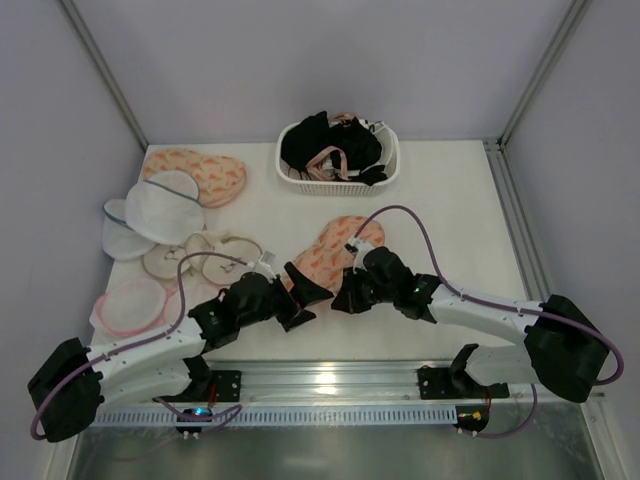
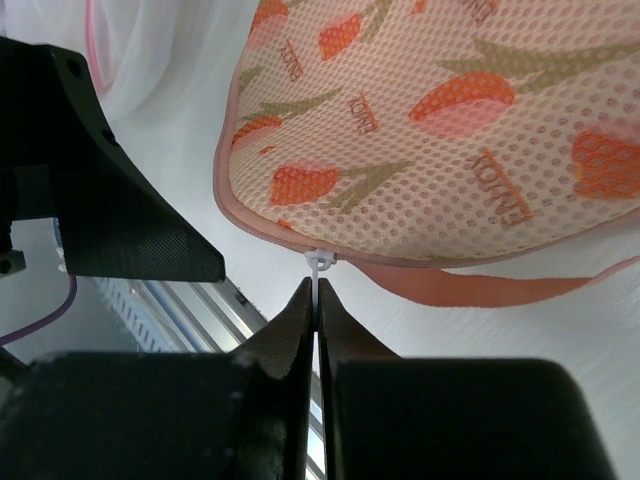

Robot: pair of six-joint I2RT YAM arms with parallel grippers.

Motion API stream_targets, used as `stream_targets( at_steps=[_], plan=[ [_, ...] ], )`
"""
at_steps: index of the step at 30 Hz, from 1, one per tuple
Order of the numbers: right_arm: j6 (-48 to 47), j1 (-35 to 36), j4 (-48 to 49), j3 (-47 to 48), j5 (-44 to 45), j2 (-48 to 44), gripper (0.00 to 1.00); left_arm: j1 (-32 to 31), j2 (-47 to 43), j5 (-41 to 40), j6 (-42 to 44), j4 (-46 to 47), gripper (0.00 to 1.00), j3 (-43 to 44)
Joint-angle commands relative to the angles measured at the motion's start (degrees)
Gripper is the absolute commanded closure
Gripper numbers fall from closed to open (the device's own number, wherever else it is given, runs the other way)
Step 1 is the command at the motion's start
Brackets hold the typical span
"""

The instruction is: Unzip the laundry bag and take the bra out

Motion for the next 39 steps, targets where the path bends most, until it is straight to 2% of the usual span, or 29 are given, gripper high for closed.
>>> stream_targets(
  at_steps=[1, 7, 14, 18, 20, 21, 22, 24, 25, 27, 28, 30, 31, 33, 39],
  plan=[
    [0.6, 0.3, 4.8, 0.8, 0.8, -0.9, 0.96, -1.8, 0.0, -4.9, -4.8, 0.9, 0.01, -0.9],
    [0.2, 0.7, 6.7, -0.9, 0.3, -3.9, 0.96, -2.1, -1.7, -14.5, -8.6, -0.3, 0.0, -4.4],
    [-1.6, 2.8, 6.0, -1.7, -0.2, -5.4, 0.96, -2.1, -1.2, -26.4, -9.1, 2.0, 0.01, -3.2],
    [-1.9, 4.0, 6.0, -2.2, -0.2, -5.3, 0.96, -2.1, 1.6, -26.4, -8.6, 4.3, 0.01, -1.2],
    [-1.6, 4.4, 6.3, -2.5, -0.2, -5.3, 0.96, -2.1, 4.6, -25.6, -8.1, 6.3, 0.05, 0.1],
    [-1.6, 4.4, 6.6, -2.6, -0.2, -5.3, 0.96, -2.1, 5.6, -24.4, -8.1, 7.2, 0.08, 0.3],
    [-1.6, 4.7, 6.6, -2.6, -0.1, -5.3, 0.96, -2.1, 6.7, -23.8, -7.9, 8.5, 0.17, 0.4],
    [-1.7, 4.9, 6.1, -2.6, 0.2, -5.4, 0.96, -2.1, 9.5, -22.5, -7.6, 13.2, 0.28, 0.1],
    [-1.8, 4.9, 5.8, -2.4, 0.4, -5.6, 0.97, -2.0, 10.2, -22.2, -7.6, 14.2, 0.41, 0.0],
    [-2.2, 5.0, 3.7, -2.1, 1.2, -5.7, 0.96, -1.8, 11.5, -22.0, -7.3, 15.4, 0.55, 0.1],
    [-2.5, 5.0, 2.6, -1.5, 1.8, -5.8, 0.96, -1.5, 11.5, -22.1, -7.2, 15.4, 0.69, 0.2],
    [-3.1, 5.0, -1.6, -0.8, 3.9, -6.1, 0.96, -0.9, 11.3, -22.2, -6.8, 14.7, 0.79, 0.2],
    [-3.4, 5.1, -3.2, 0.2, 4.9, -6.1, 0.96, -0.6, 11.0, -22.1, -6.5, 14.3, 0.88, 0.2],
    [-4.1, 5.1, -8.3, 1.3, 8.2, -6.0, 0.96, 0.1, 10.1, -22.0, -5.8, 12.7, 0.97, 0.4],
    [-3.8, 5.1, -20.7, 5.9, 19.2, -5.0, 0.96, 3.6, 9.3, -19.7, -3.9, 10.0, 0.99, 0.6]
  ],
)
